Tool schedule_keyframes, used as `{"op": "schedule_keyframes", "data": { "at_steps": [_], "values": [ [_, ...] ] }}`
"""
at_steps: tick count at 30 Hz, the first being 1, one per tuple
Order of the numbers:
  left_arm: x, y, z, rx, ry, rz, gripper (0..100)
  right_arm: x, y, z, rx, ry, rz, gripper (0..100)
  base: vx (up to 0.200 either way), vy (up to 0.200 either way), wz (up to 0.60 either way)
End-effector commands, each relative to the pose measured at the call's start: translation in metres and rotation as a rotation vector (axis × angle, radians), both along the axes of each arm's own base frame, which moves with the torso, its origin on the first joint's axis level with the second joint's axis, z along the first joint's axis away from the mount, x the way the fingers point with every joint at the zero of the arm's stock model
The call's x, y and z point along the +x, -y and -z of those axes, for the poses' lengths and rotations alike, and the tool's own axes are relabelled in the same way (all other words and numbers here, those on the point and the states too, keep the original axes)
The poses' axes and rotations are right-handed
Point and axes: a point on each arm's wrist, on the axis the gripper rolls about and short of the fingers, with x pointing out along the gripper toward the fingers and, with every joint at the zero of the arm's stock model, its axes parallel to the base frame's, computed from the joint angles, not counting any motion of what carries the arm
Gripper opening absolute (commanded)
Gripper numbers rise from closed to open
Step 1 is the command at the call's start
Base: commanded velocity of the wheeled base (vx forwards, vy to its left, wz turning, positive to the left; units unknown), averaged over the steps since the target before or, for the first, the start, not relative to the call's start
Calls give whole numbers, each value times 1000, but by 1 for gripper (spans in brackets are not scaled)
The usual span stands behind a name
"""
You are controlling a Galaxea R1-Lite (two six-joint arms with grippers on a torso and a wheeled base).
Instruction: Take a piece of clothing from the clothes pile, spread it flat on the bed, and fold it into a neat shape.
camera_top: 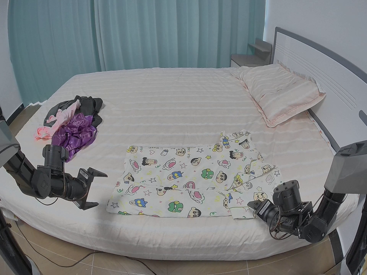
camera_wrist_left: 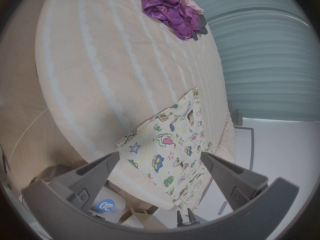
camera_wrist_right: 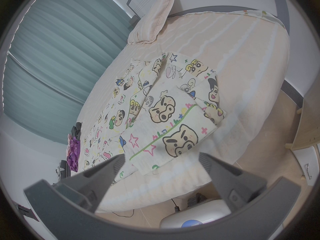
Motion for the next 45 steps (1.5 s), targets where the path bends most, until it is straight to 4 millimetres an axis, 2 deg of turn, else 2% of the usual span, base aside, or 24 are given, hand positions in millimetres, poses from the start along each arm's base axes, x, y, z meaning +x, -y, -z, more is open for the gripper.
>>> {"op": "schedule_keyframes", "data": {
  "at_steps": [1, 11, 20, 33, 40, 45],
  "values": [
    [-1, 0, -2, 0, 9, -4, 100, 0, 1, -1, 1, 3, 3, 100, 0, 0, 0],
    [0, 0, -7, -32, 32, -36, 100, -1, 2, -2, 2, 3, 6, 100, 0, 0, 0],
    [1, 0, -4, -33, 30, -34, 100, -1, 1, -3, 11, 26, 5, 100, 200, 0, 0],
    [1, 0, -5, -52, 20, -67, 100, -2, 2, -4, 14, 35, 5, 100, 0, 0, 0],
    [-12, 1, 0, -48, -2, -62, 100, -1, 3, -4, 13, 36, 8, 100, 0, 143, 0],
    [-20, 10, 5, -40, 21, -24, 100, -1, 3, -4, 13, 38, 9, 100, 0, 40, 0]
  ]
}}
